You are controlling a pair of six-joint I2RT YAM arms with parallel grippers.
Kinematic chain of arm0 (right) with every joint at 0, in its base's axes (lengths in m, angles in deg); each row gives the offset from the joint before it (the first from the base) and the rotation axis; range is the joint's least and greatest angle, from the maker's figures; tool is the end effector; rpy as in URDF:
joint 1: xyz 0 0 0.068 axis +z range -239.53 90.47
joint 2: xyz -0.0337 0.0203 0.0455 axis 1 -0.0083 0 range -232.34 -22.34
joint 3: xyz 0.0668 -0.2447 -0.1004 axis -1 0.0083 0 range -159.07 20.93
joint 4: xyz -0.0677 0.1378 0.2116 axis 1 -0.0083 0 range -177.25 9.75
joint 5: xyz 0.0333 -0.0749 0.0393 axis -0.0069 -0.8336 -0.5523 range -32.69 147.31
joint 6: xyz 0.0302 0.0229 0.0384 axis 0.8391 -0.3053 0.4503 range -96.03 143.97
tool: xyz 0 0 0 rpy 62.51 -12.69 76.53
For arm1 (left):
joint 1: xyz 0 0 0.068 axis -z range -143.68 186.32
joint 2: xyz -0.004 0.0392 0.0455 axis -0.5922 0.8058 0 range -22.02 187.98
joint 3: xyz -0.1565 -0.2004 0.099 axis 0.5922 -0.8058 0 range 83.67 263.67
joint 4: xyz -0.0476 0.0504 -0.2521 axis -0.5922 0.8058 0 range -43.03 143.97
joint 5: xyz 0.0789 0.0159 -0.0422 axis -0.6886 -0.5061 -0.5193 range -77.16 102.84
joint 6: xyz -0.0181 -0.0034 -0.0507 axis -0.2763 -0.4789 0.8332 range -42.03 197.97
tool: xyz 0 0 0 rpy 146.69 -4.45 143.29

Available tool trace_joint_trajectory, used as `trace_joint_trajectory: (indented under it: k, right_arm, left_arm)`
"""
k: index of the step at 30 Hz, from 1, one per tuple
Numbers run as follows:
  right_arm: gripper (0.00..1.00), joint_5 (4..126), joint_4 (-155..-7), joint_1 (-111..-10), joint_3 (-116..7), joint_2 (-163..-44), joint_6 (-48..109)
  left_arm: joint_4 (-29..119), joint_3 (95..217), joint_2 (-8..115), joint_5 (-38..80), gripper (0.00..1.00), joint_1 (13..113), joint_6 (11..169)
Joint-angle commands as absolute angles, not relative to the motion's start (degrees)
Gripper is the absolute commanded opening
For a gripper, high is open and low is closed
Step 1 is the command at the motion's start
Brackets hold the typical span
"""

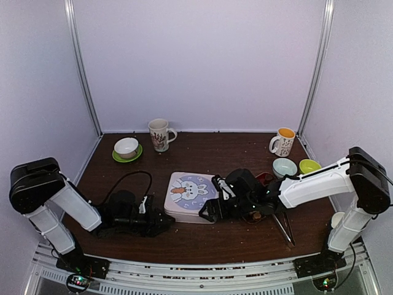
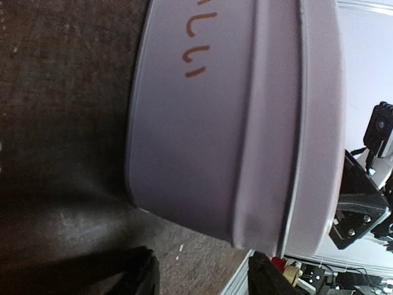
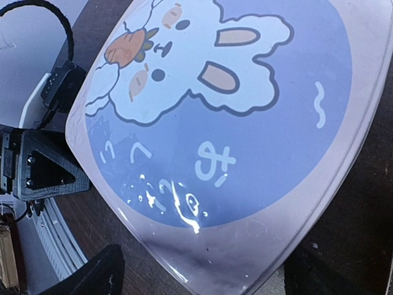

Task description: Pack the chocolate

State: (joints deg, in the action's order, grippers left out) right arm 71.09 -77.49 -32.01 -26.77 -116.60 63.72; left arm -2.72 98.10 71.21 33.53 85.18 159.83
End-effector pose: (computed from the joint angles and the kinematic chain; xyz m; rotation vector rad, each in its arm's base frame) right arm 0.1701 0.2828 0.1650 -0.5314 2.5364 1.0353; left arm 0.1452 -0.1852 0.0962 -0.4629 2.5290 -1.5602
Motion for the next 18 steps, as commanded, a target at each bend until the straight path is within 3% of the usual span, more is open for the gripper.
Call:
trace_joint_trajectory:
  k: [1, 7, 11, 18]
  right_arm:
    - [0.93, 67.96, -78.92, -31.9, -28.28, -113.65, 62.95]
    - [0.97, 65.59, -80.04, -32.43, -28.18, -112.22, 63.92]
    - [1.0, 62.68, -77.71, -33.08, -25.97, -110.11, 65.22]
    - [1.0, 60.53, -80.74, -34.29, -28.44, -111.57, 66.94]
  left_arm:
    - [2.7, 97.47, 65.76, 31.15, 0.57, 85.1, 157.23]
    - [15.37, 98.35, 55.35, 28.66, 0.66, 85.07, 154.52]
    - [20.26, 98.87, 49.93, 27.36, 0.8, 84.74, 153.26]
    - [20.91, 101.47, 51.04, 27.35, 0.89, 82.29, 151.06]
